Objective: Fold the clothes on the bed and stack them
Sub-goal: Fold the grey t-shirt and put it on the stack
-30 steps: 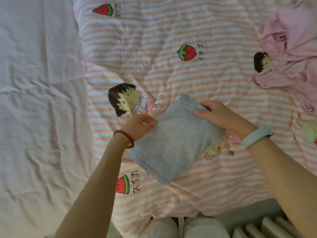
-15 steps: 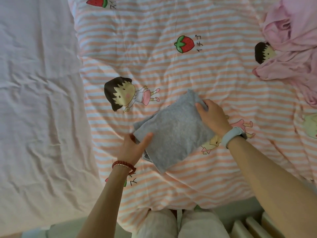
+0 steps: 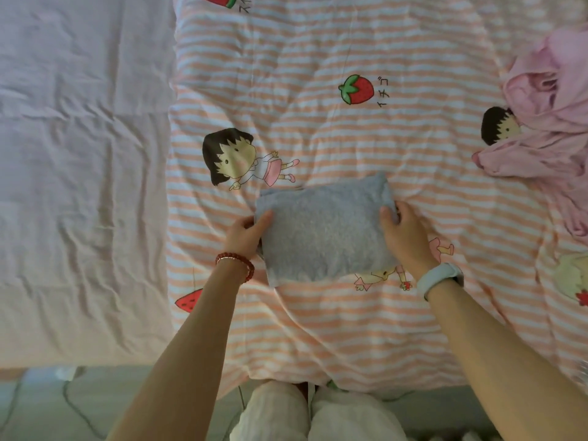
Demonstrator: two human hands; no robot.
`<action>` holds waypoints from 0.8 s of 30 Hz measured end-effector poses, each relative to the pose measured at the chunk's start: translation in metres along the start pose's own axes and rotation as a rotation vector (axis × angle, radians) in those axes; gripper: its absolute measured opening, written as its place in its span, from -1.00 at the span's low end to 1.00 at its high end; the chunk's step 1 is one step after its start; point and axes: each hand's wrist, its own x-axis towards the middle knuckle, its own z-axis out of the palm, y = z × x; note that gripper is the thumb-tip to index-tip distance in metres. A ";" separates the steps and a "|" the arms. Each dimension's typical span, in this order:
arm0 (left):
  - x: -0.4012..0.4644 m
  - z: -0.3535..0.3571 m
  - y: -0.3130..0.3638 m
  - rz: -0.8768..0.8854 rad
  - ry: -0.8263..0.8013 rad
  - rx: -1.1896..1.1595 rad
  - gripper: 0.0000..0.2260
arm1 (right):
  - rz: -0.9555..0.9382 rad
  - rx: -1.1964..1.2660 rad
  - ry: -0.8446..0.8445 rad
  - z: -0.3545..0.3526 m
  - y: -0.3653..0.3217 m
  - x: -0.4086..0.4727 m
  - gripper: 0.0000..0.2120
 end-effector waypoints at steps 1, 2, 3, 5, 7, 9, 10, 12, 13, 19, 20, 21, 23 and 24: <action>-0.001 -0.002 0.001 -0.060 -0.045 -0.079 -0.66 | 0.003 0.002 -0.025 -0.001 -0.001 0.002 -0.71; -0.003 -0.003 0.002 -0.101 -0.070 -0.150 -0.67 | -0.008 0.019 -0.045 -0.002 -0.001 0.003 -0.73; -0.006 -0.001 0.005 -0.111 -0.068 -0.173 -0.70 | -0.033 0.034 -0.056 -0.003 -0.002 0.003 -0.77; -0.012 0.005 0.009 -0.038 -0.004 -0.095 -0.77 | -0.099 0.057 -0.041 -0.007 -0.005 -0.004 -0.86; -0.024 0.012 0.011 0.099 0.099 0.008 -0.80 | -0.164 0.092 -0.002 -0.010 -0.009 -0.016 -0.88; -0.043 0.011 0.009 0.213 0.194 0.052 -0.84 | -0.203 0.118 0.038 -0.010 -0.015 -0.035 -0.86; -0.055 0.008 0.005 0.251 0.230 0.055 -0.87 | -0.225 0.111 0.056 -0.008 -0.019 -0.045 -0.84; -0.079 -0.002 -0.008 0.291 0.303 0.079 -0.88 | -0.277 0.061 0.081 0.001 -0.028 -0.066 -0.81; -0.091 -0.010 -0.015 0.300 0.341 0.081 -0.87 | -0.308 0.036 0.079 0.009 -0.034 -0.078 -0.80; -0.150 -0.094 -0.074 0.196 0.527 -0.043 -0.73 | -0.419 -0.070 -0.113 0.077 -0.072 -0.156 -0.80; -0.159 -0.116 -0.088 0.188 0.559 -0.069 -0.74 | -0.441 -0.088 -0.157 0.093 -0.080 -0.172 -0.80; -0.169 -0.138 -0.103 0.183 0.594 -0.103 -0.77 | -0.459 -0.102 -0.194 0.110 -0.088 -0.187 -0.79; -0.186 -0.188 -0.132 0.160 0.672 -0.173 -0.80 | -0.492 -0.119 -0.254 0.150 -0.108 -0.219 -0.77; -0.194 -0.214 -0.147 0.135 0.709 -0.189 -0.80 | -0.510 -0.125 -0.278 0.171 -0.119 -0.236 -0.76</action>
